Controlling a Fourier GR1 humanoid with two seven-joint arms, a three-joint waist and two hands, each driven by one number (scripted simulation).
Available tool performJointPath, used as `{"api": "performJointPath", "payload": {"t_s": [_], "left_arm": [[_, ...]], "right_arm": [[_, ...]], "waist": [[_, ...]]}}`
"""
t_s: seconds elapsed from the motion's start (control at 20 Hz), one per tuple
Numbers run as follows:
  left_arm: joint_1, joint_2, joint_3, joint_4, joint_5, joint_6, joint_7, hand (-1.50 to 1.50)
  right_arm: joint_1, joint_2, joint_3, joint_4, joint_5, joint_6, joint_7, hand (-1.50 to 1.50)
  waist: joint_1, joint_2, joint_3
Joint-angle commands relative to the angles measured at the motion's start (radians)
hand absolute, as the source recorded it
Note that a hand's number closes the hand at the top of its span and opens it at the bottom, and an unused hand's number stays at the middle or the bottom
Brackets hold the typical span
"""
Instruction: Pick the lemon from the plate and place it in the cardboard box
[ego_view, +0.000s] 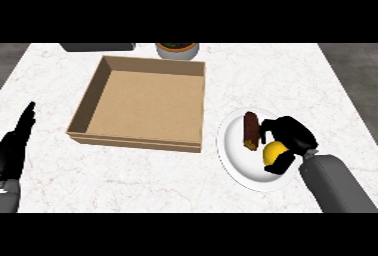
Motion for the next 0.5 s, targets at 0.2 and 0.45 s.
{"api": "performJointPath", "payload": {"t_s": [0.2, 0.45], "left_arm": [[0.055, 0.016, 0.043, 0.012, 0.002, 0.028, 0.012, 0.00], [0.055, 0.010, 0.037, 0.014, 0.003, 0.021, 0.011, 0.00]], "right_arm": [[0.141, 0.175, -0.170, -0.055, 0.014, -0.217, 0.551, 1.50], [0.131, 0.275, -0.122, -0.217, 0.162, -0.332, 0.808, 1.50]], "waist": [[-0.088, -0.030, 0.001], [-0.077, -0.029, -0.004]]}}
